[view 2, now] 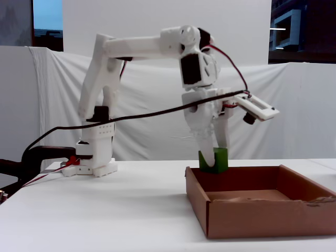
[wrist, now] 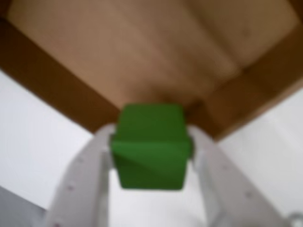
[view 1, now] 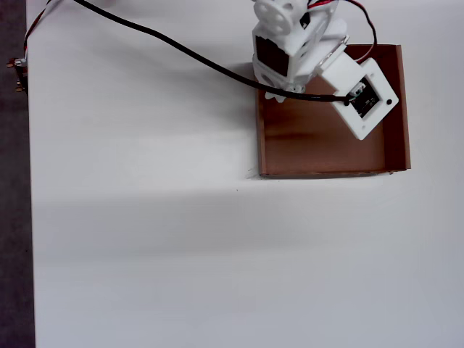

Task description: Grasp a green cube and put it in a box.

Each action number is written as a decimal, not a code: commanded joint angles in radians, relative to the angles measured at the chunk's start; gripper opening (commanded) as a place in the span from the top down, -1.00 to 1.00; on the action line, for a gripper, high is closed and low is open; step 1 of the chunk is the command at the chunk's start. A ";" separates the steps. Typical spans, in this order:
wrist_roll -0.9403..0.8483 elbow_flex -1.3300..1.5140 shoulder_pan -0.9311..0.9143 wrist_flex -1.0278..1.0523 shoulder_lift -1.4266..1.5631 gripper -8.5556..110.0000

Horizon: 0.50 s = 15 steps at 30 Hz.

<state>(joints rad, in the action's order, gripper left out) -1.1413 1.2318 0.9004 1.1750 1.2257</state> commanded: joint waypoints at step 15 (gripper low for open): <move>0.002 -0.109 0.023 0.003 -0.083 0.63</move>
<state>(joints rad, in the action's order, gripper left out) -1.1413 1.1796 0.9143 1.1750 1.1351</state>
